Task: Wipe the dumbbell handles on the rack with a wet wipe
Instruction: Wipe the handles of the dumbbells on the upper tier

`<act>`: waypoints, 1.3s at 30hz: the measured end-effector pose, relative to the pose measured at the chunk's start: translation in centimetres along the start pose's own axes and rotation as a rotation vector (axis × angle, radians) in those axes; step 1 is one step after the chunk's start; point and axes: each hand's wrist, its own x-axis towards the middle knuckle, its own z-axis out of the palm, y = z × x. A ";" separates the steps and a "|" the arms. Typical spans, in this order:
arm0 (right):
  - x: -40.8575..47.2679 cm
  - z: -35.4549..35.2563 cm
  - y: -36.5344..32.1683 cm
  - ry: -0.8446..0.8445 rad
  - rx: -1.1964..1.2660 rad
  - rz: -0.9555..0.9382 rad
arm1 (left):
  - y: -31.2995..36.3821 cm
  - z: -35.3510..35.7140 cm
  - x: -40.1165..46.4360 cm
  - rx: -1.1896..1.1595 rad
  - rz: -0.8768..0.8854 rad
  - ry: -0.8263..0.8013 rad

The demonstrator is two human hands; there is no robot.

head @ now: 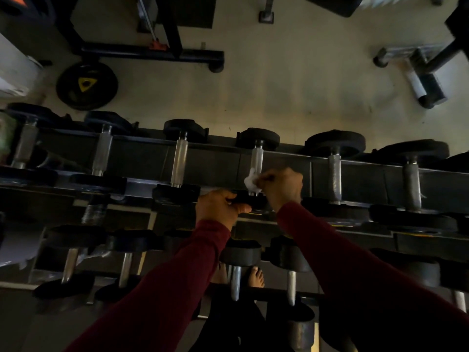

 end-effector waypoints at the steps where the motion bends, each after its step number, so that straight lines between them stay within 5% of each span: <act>1: 0.5 0.2 -0.3 0.061 -0.013 -0.028 | -0.1 0.1 0.0 0.002 0.000 -0.002; 5: 3.3 0.6 -2.4 0.271 0.043 0.020 | -0.5 0.2 0.2 -0.016 0.000 -0.016; 12: 5.2 1.7 -2.9 0.427 0.422 0.458 | -0.7 0.4 0.4 -0.001 0.004 0.000; 20: 2.5 2.3 -2.4 0.200 0.237 0.082 | -0.8 0.2 0.7 -0.004 -0.014 -0.013; 23: 3.9 2.0 -2.6 0.278 0.246 0.151 | -0.8 0.2 0.8 -0.001 -0.005 -0.011; 27: 5.3 1.6 -3.3 0.334 0.591 0.374 | -1.0 0.2 0.7 -0.004 0.011 -0.010; 32: 6.4 1.2 -2.5 0.215 0.607 0.556 | -0.9 0.2 0.6 -0.014 0.016 -0.017; 39: 4.6 2.1 -2.9 0.317 0.484 0.298 | -0.6 0.0 0.7 0.003 0.001 -0.042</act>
